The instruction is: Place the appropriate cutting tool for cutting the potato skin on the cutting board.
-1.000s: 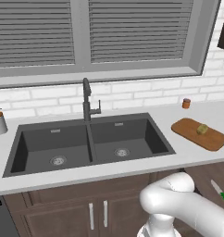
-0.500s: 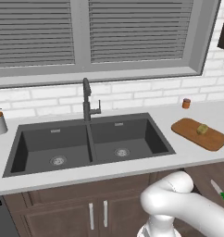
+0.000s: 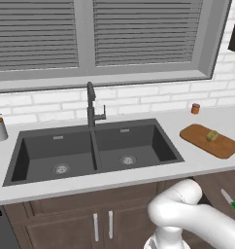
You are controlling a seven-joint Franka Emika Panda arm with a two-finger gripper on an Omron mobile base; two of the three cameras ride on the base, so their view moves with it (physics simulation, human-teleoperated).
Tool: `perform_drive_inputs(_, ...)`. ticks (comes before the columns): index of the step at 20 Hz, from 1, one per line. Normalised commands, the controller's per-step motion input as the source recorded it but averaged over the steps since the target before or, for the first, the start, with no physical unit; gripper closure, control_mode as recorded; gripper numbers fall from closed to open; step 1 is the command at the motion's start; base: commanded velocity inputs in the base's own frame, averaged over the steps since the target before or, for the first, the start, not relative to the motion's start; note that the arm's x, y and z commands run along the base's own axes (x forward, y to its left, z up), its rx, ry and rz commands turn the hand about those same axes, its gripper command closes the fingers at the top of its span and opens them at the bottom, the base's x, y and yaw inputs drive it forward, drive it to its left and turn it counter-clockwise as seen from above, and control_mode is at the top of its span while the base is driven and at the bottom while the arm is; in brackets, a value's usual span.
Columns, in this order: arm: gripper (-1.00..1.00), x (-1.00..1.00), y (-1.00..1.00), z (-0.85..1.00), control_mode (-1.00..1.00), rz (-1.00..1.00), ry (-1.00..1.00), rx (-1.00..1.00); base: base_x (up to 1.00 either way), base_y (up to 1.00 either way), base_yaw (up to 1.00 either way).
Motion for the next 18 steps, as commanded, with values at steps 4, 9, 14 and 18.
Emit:
perform_drive_inputs(4, -1.00, 0.01, 0.00, -0.25, -1.00, -0.01, 0.02, 0.00, 0.00, 0.00, 0.00)
perform_drive_inputs(9, -1.00, 0.03, -0.05, -0.18, -1.00, 0.00, 0.00, 0.00, 0.00, 0.00, 0.00)
perform_drive_inputs(14, -1.00, 0.05, -0.04, -0.16, -1.00, -0.01, 0.00, 0.00, 0.00, 0.00, 0.00)
perform_drive_inputs(18, -1.00, 0.00, 0.00, -0.30, -1.00, -0.01, 0.00, 0.00, 0.00, 0.00, 0.00)
